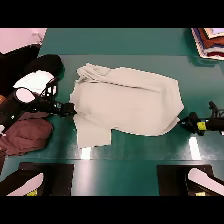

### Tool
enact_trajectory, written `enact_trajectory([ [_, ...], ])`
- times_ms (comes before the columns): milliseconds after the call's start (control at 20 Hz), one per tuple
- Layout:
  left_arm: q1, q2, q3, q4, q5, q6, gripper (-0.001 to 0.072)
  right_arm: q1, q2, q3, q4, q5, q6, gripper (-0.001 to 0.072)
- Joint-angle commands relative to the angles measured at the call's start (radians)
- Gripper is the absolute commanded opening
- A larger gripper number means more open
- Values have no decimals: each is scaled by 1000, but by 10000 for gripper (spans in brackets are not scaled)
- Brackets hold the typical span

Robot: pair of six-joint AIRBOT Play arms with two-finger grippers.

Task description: Fold the shirts.

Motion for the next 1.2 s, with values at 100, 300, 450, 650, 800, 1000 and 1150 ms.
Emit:
enact_trajectory([
  [100,1,1,1,4,-25,0,25,74,-65,37,-26,-65,7,190],
  [300,1,1,1,3,-29,0,24,75,-65,37,-33,-50,1,21],
  [450,1,22,26,5,-44,-3,23,75,-23,39,-33,-22,-19,12],
  [650,1,190,223,113,-106,-83,24,40,232,168,-31,82,-20,12],
  [800,1,298,509,152,-126,-105,24,29,409,425,-30,130,11,13],
  [1000,1,317,953,157,-134,-127,24,29,505,823,-41,123,42,12],
  [1150,1,317,1214,165,-117,-143,23,29,498,1117,-135,168,86,12],
])
